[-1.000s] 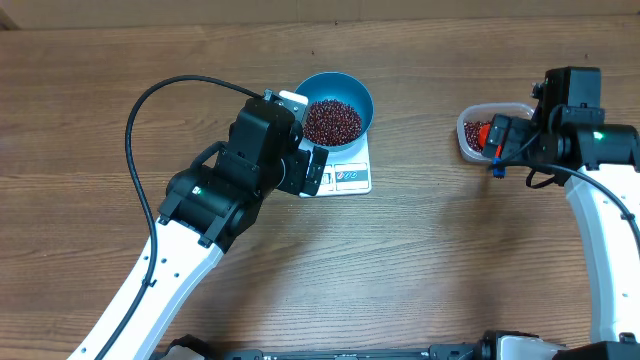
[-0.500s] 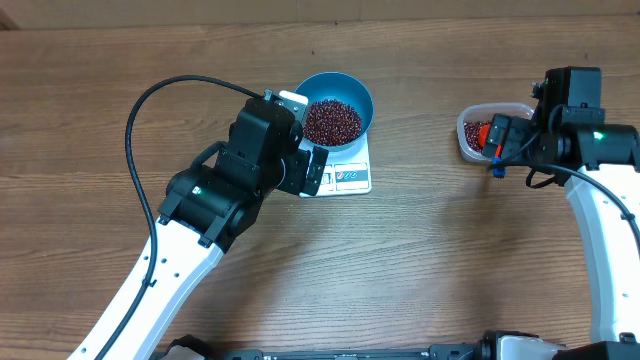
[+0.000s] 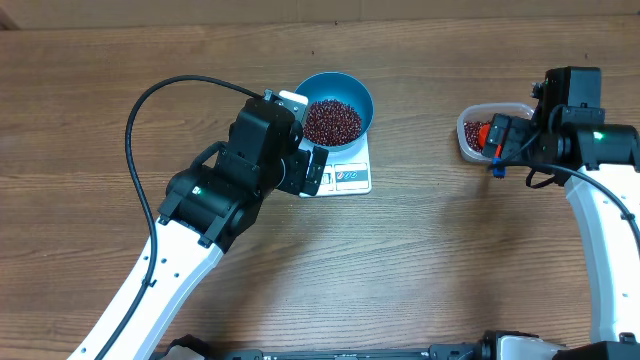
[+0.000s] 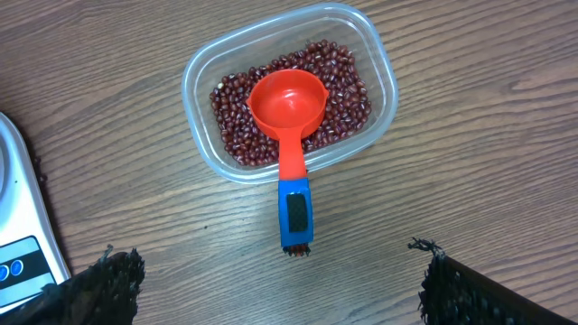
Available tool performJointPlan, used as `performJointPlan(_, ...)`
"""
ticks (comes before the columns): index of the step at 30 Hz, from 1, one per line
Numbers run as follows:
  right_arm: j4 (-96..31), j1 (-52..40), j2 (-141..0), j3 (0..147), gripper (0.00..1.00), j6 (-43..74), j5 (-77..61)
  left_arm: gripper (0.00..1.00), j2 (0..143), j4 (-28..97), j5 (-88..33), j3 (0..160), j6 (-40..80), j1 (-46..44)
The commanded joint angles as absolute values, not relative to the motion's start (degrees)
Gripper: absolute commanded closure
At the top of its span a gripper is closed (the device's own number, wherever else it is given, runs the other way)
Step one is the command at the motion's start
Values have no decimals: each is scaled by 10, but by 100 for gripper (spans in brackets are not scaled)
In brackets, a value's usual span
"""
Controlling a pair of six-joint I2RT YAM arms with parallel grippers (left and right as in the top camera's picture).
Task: Scoop item into bowl and weigh 150g on scale
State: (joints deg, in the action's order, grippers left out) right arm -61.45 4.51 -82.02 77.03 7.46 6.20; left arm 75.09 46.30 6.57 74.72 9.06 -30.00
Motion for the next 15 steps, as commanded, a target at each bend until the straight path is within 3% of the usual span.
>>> performJointPlan(1, -612, 49, -815, 780, 0, 74, 59, 0, 749, 464, 44, 759, 162, -299)
performJointPlan(15, -612, 49, -815, 780, 0, 74, 59, 0, 954, 463, 33, 749, 366, -338)
